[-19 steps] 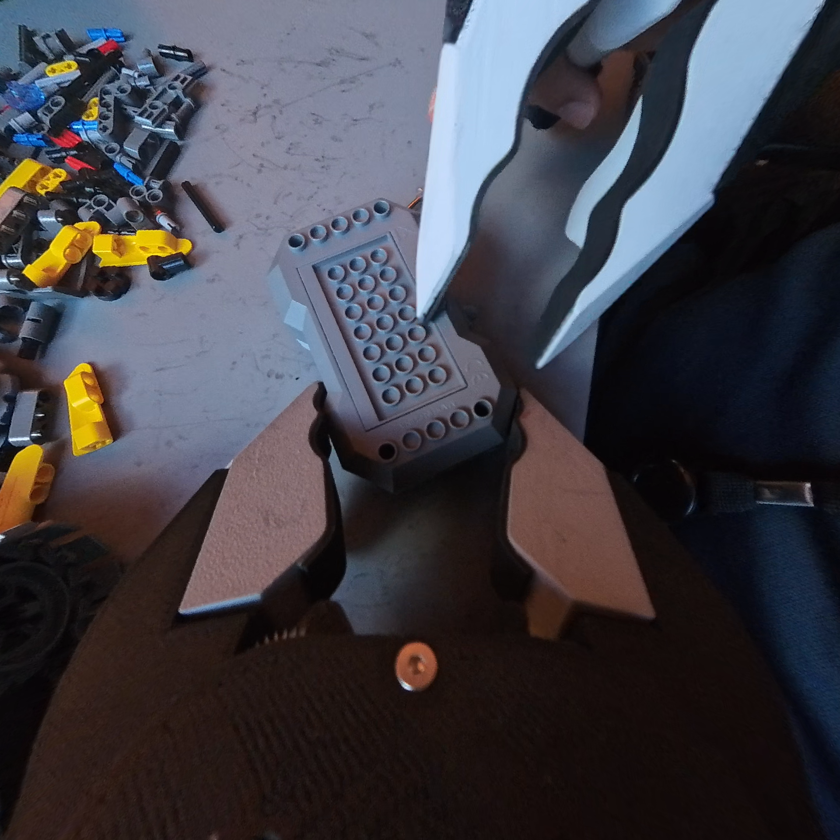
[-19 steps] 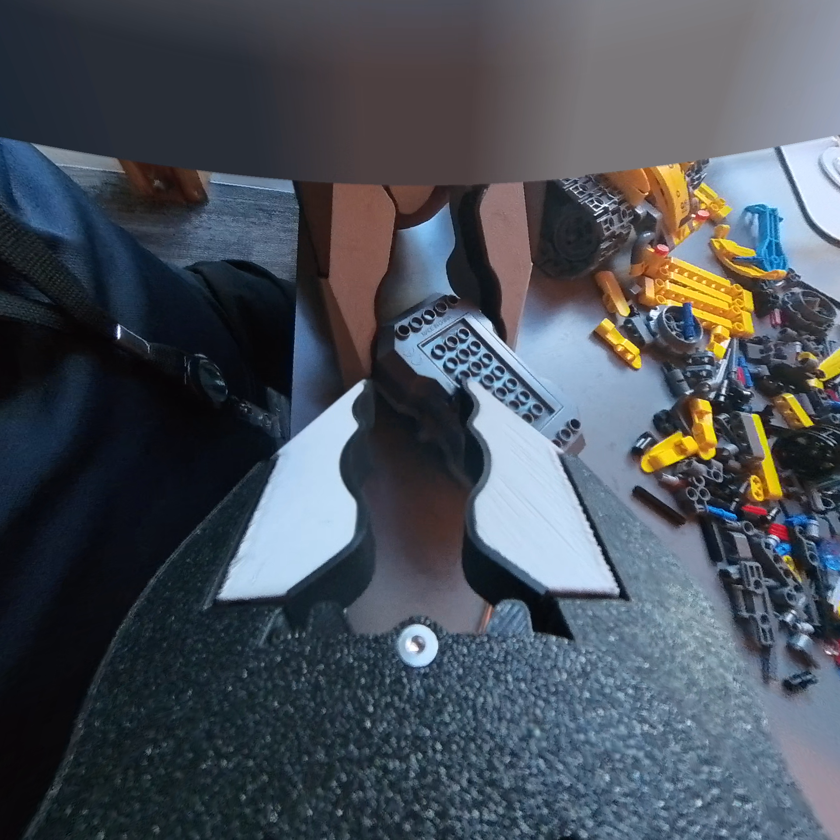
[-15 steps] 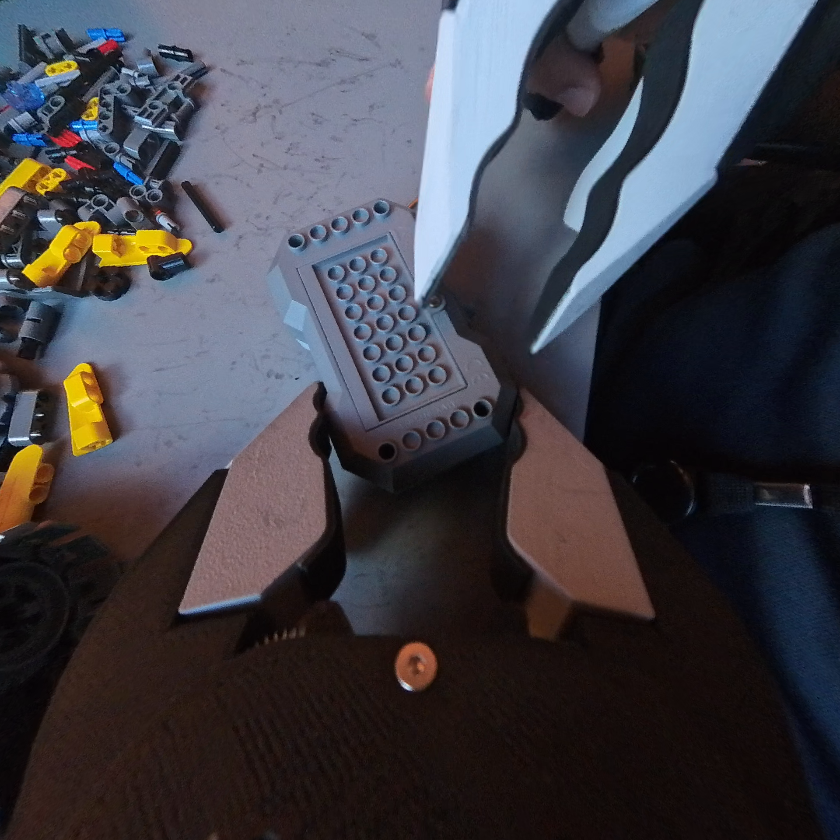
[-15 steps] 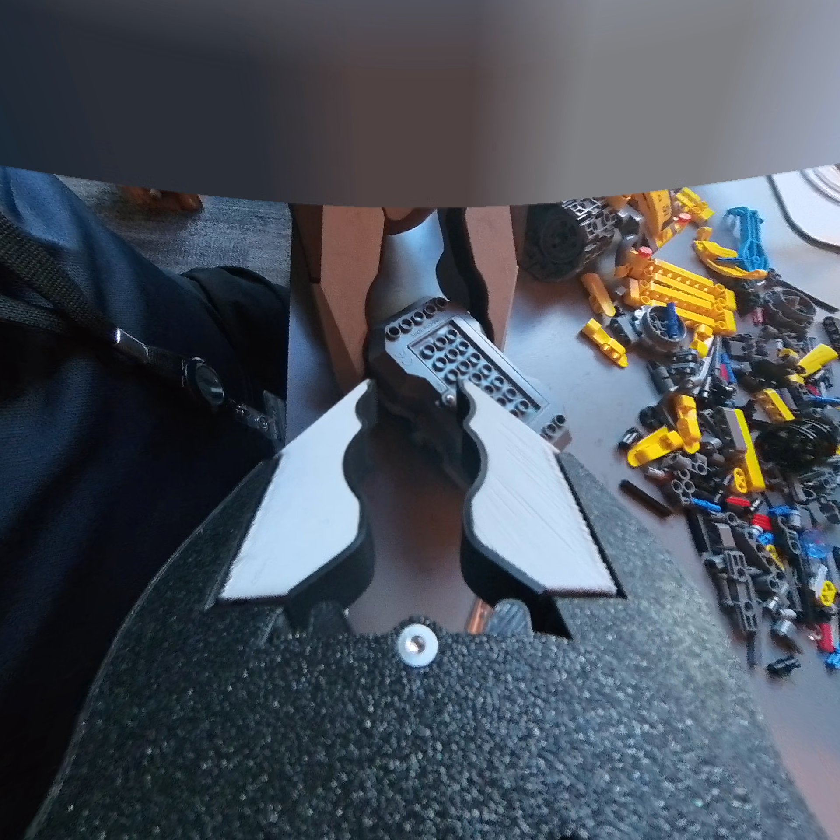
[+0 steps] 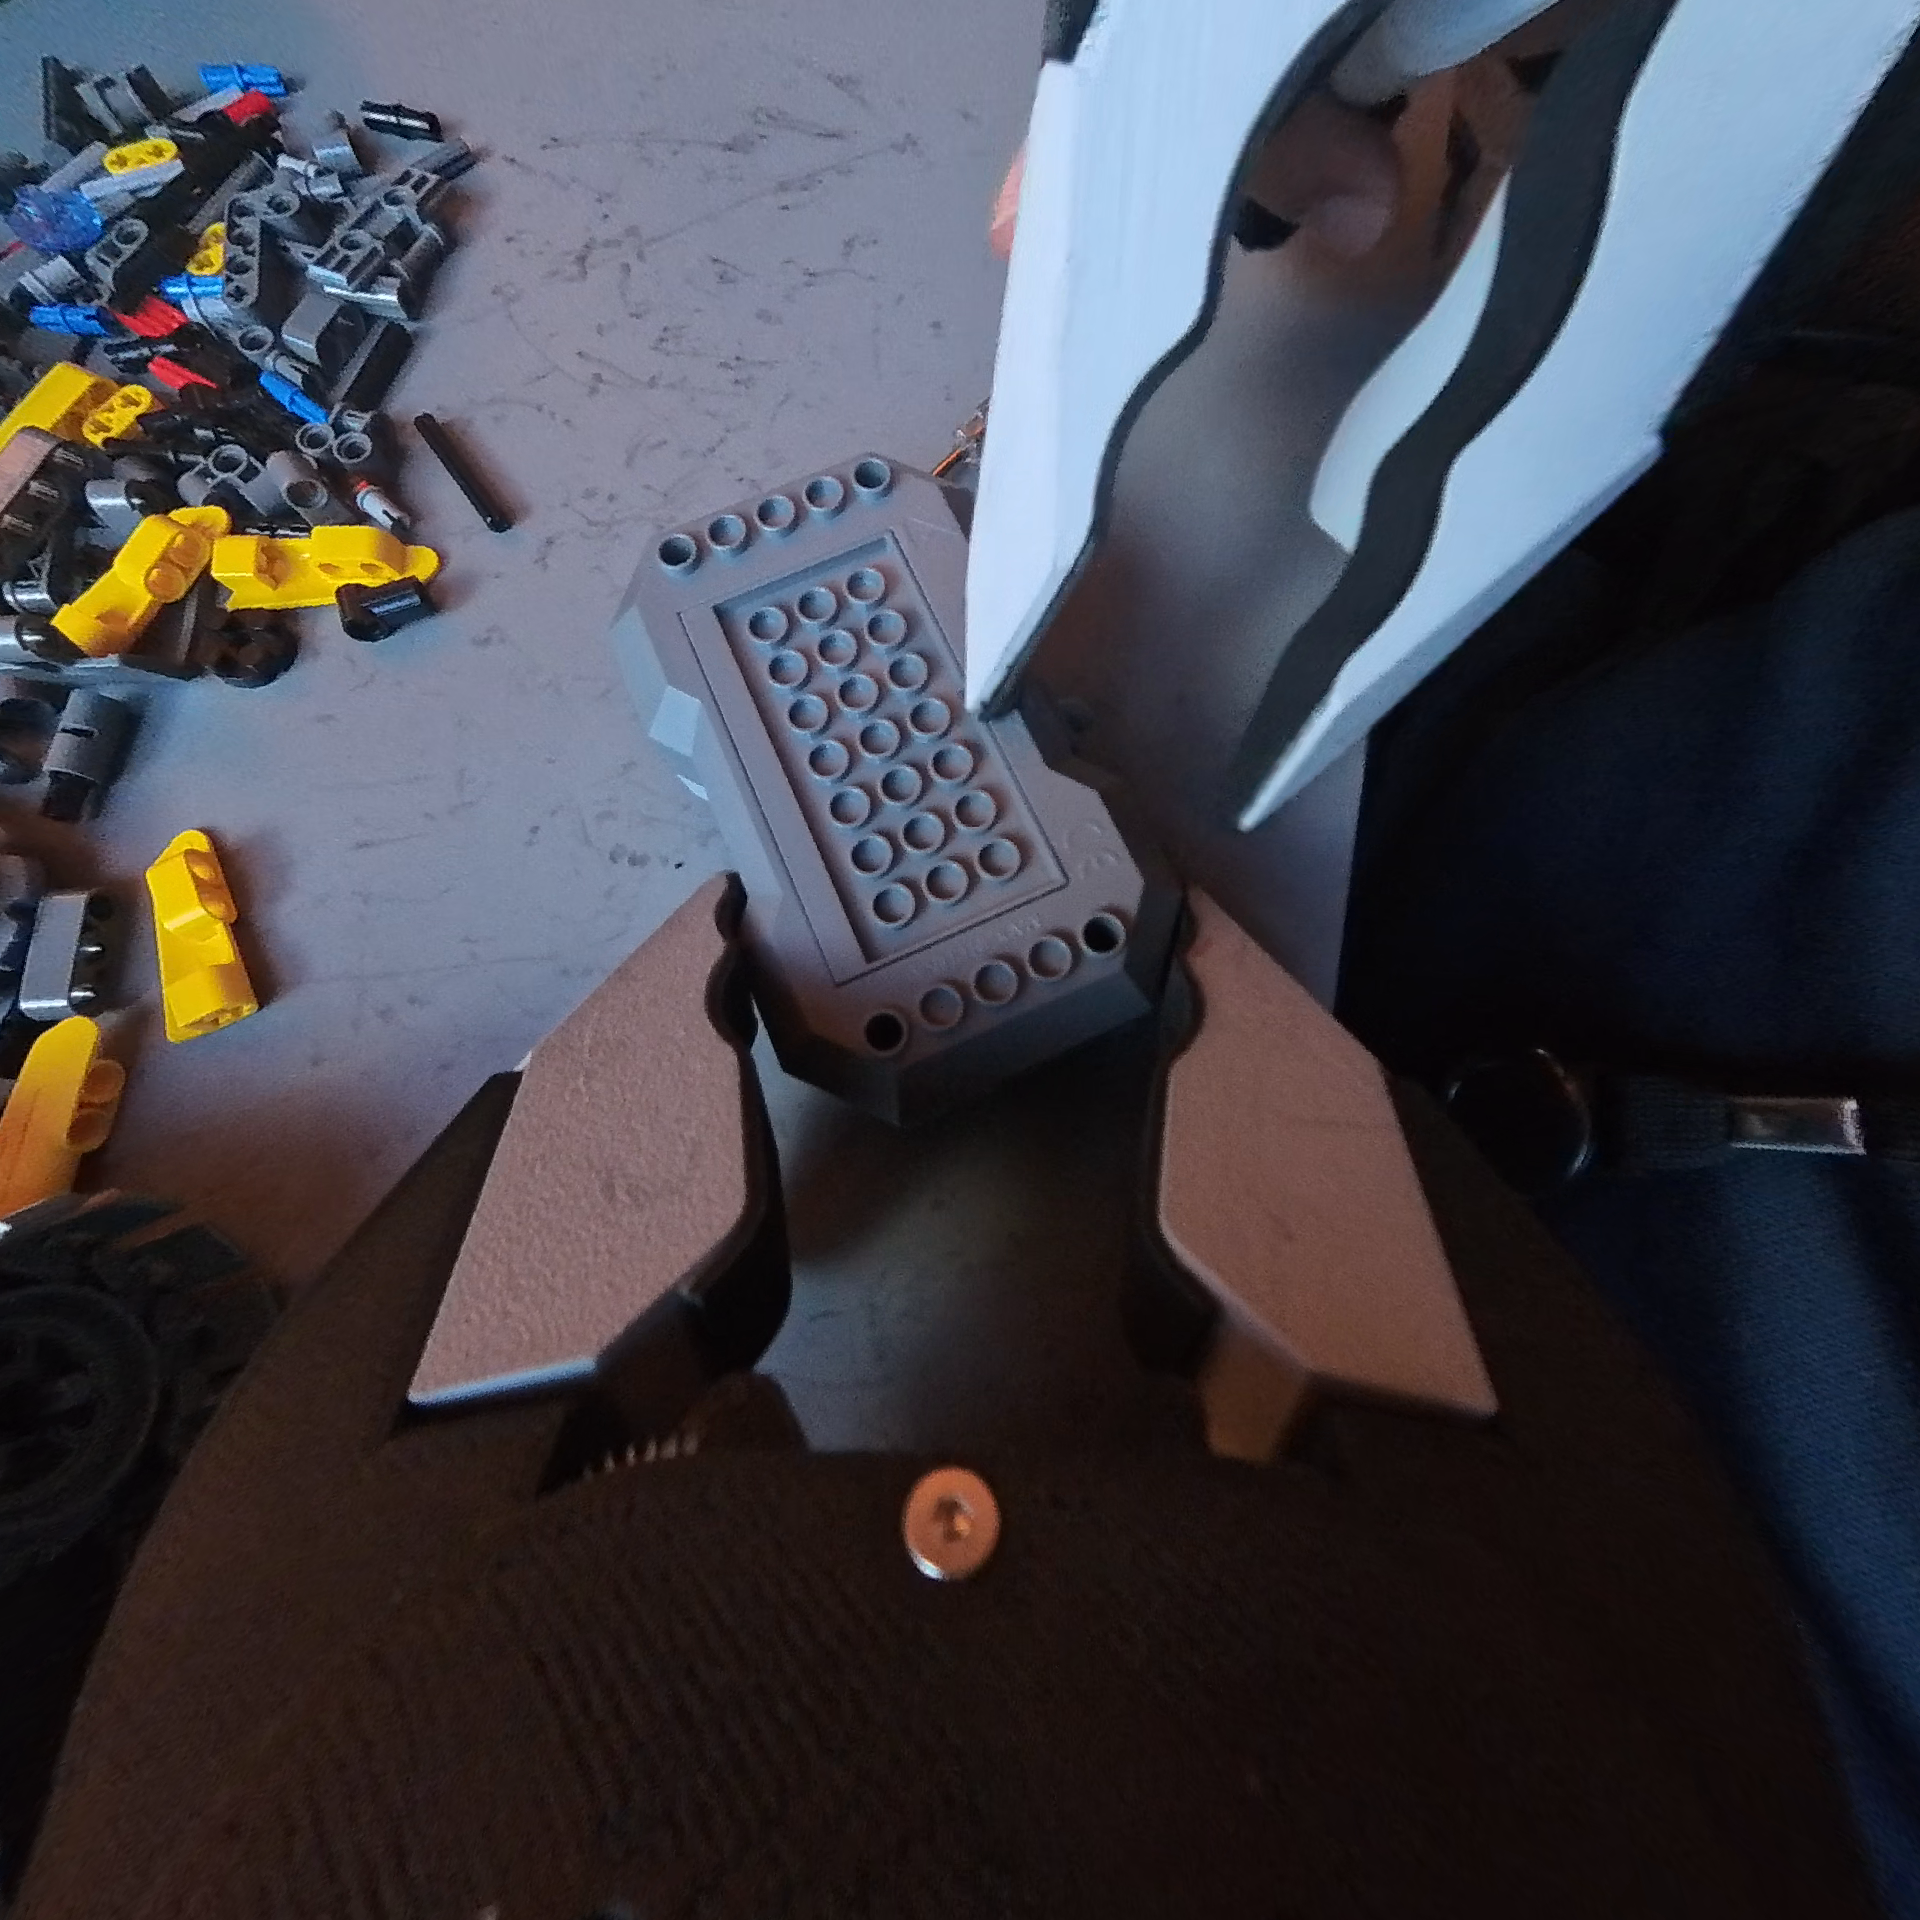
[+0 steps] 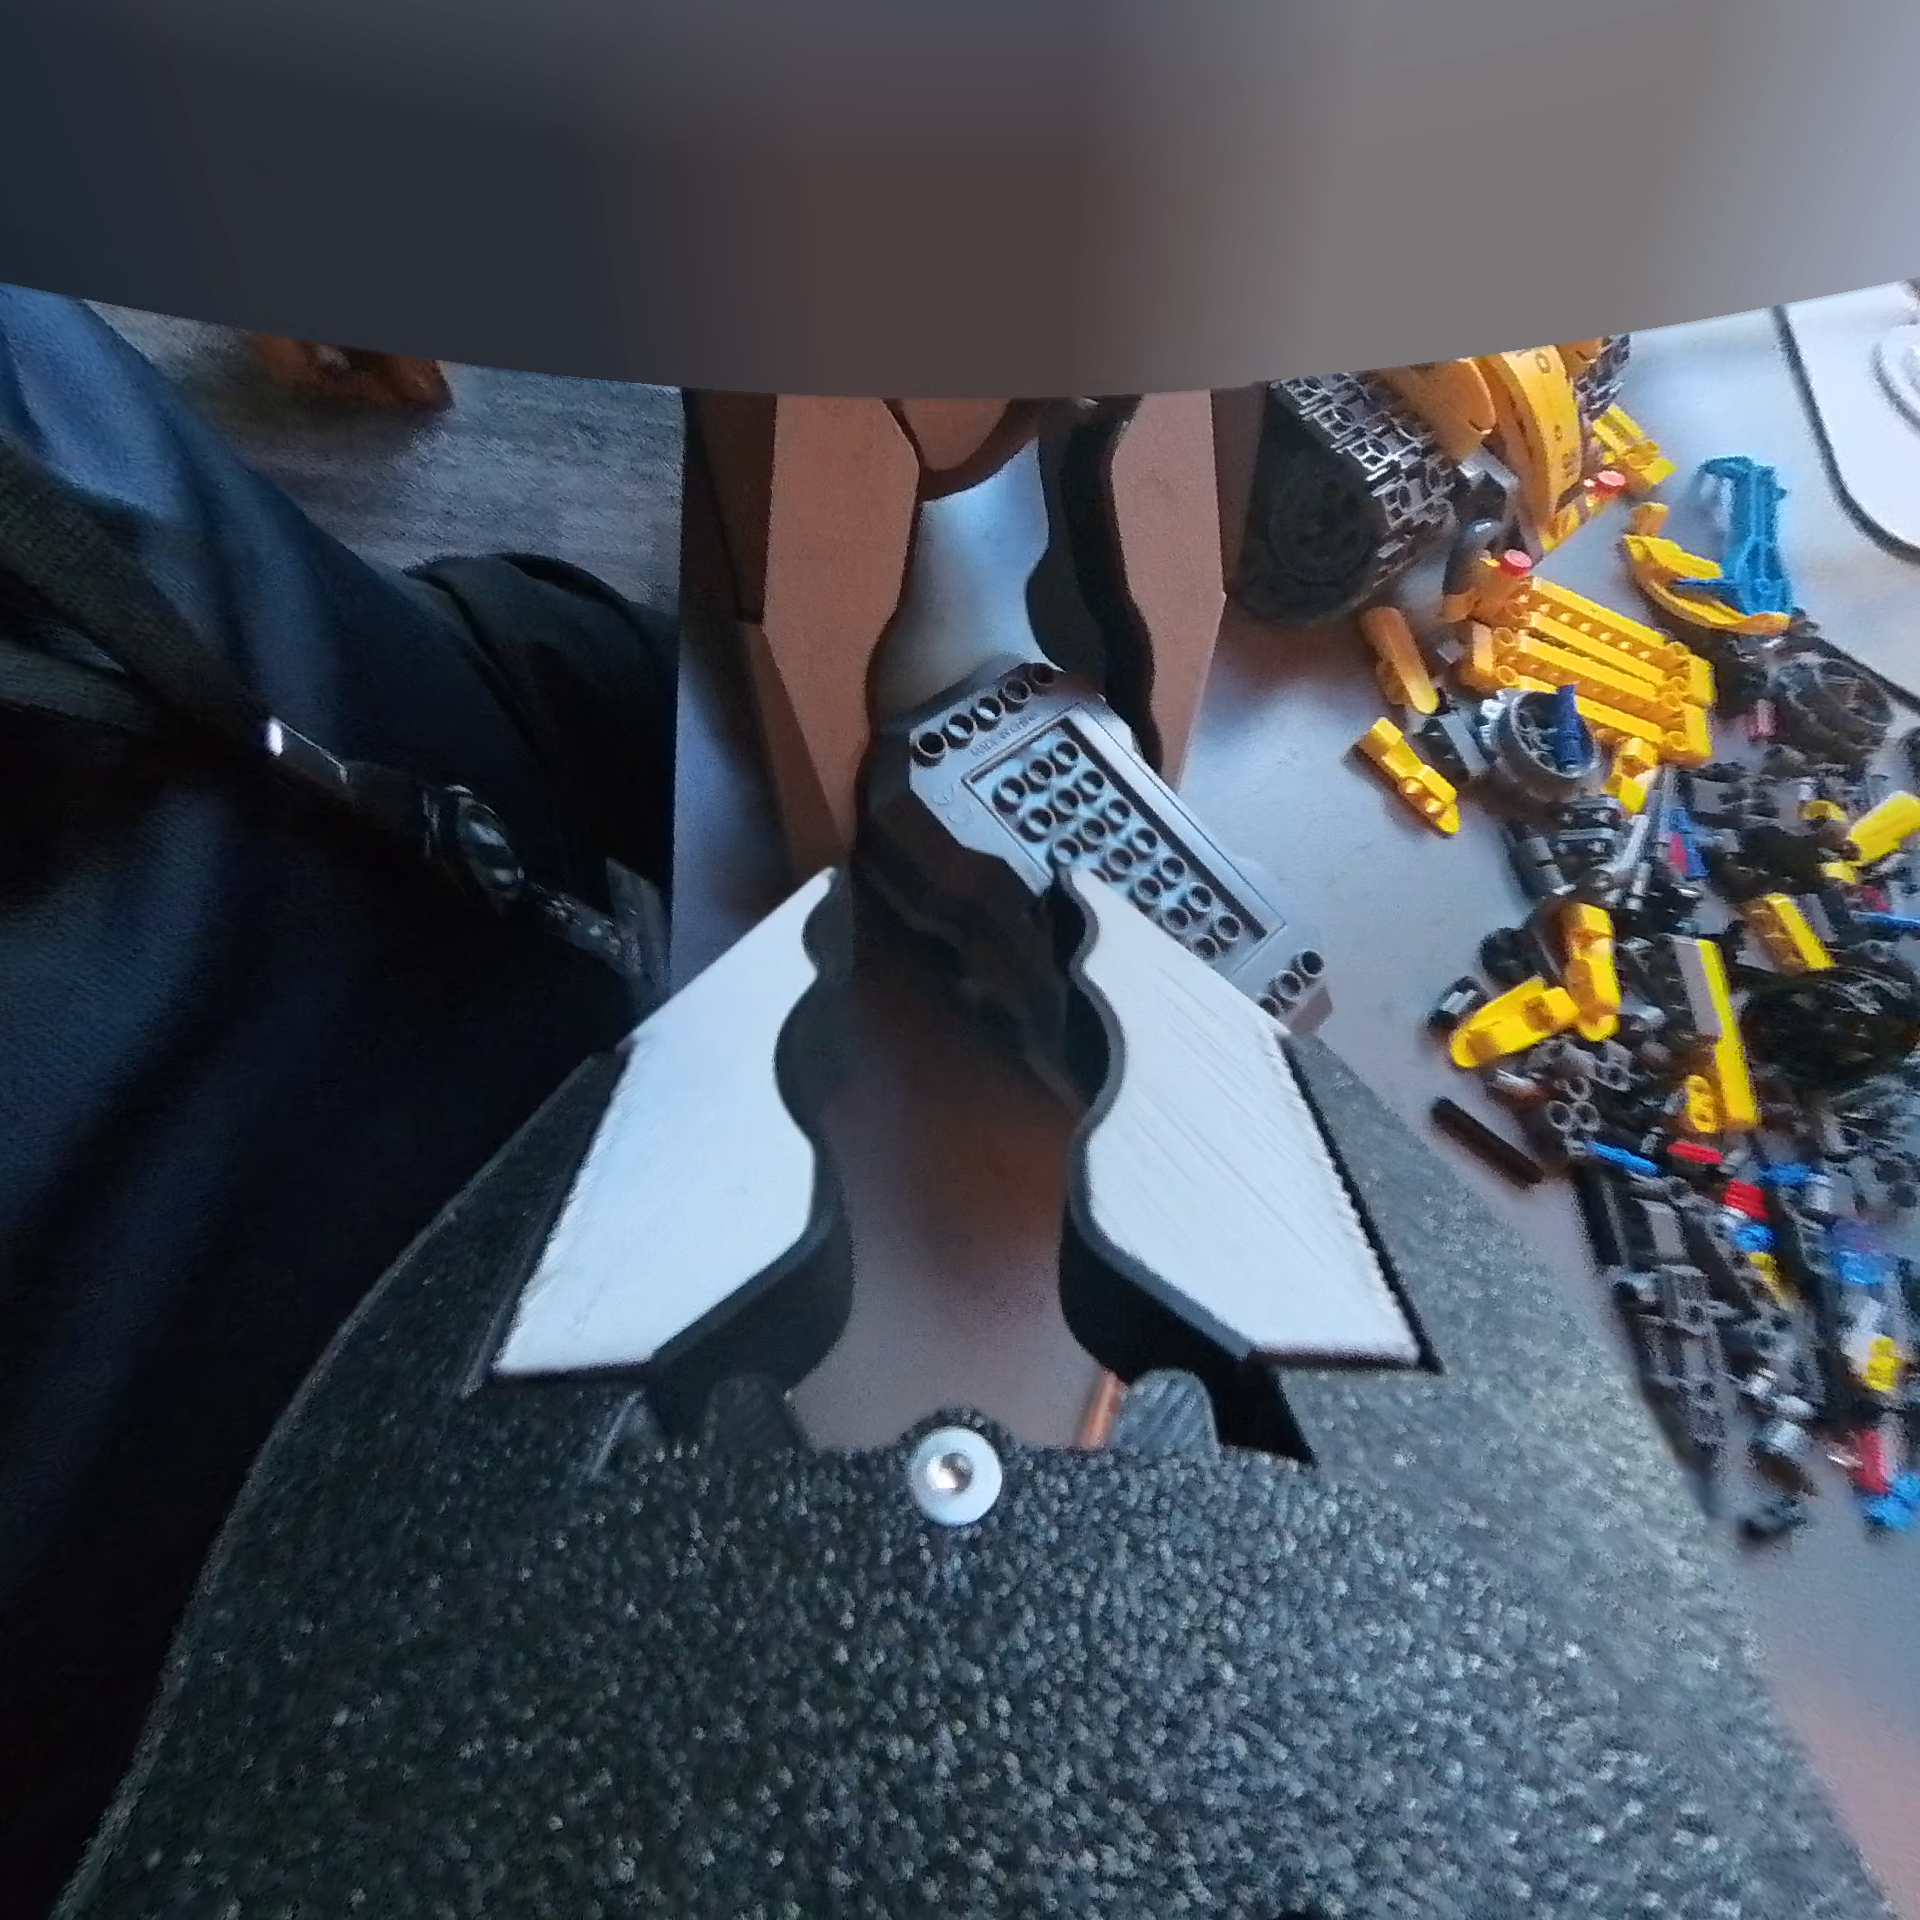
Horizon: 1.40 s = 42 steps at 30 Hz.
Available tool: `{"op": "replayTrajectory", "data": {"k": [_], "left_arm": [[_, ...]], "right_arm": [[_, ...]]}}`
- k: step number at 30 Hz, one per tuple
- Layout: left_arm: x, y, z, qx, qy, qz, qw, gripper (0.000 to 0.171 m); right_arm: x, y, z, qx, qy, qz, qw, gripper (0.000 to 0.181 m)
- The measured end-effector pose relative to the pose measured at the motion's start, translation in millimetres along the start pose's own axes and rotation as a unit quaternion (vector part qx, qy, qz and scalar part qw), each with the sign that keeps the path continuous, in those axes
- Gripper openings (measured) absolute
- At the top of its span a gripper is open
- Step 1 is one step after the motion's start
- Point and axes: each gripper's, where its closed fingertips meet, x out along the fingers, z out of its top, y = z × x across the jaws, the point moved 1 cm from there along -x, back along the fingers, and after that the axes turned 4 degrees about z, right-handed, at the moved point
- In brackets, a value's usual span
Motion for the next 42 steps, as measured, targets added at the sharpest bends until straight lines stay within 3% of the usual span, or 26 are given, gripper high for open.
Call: {"op": "replayTrajectory", "data": {"k": [1, 7, 13, 19, 22, 25, 28, 33, 38, 42], "left_arm": [[0, 0, 0, 0.000, 0.000, -0.001, 1.000, 0.075], [0, 0, 0, -0.001, -0.001, -0.002, 1.000, 0.075], [0, -1, 0, -0.001, -0.001, -0.005, 1.000, 0.075], [0, -1, 0, 0.005, 0.000, -0.008, 1.000, 0.075], [0, -1, 0, 0.007, -0.001, -0.011, 1.000, 0.075], [0, -2, 0, 0.008, -0.002, -0.015, 1.000, 0.076], [0, -1, 0, 0.013, -0.001, -0.015, 1.000, 0.075], [0, 17, -1, -0.026, 0.001, 0.035, 0.999, 0.076], [-4, 25, -6, -0.036, 0.003, 0.071, 0.997, 0.076], [-5, 23, -4, -0.023, -0.001, 0.094, 0.995, 0.076]], "right_arm": [[2, 2, 1, 0.014, -0.010, 0.012, 1.000, 0.043], [-16, -13, 15, 0.040, -0.065, -0.014, 0.997, 0.040], [-5, -3, -5, 0.001, 0.012, -0.013, 1.000, 0.044], [1, 2, -5, -0.036, 0.031, -0.017, 0.999, 0.048], [2, 6, -3, -0.035, 0.019, -0.004, 0.999, 0.053], [-2, 3, 6, -0.017, -0.018, -0.003, 1.000, 0.044], [-22, -25, 10, 0.032, -0.066, -0.060, 0.996, 0.042], [-50, -58, -37, 0.129, -0.018, -0.142, 0.981, 0.037], [-55, -46, -81, 0.171, 0.058, -0.146, 0.973, 0.036], [-52, -38, -90, 0.177, 0.092, -0.142, 0.970, 0.030]]}}
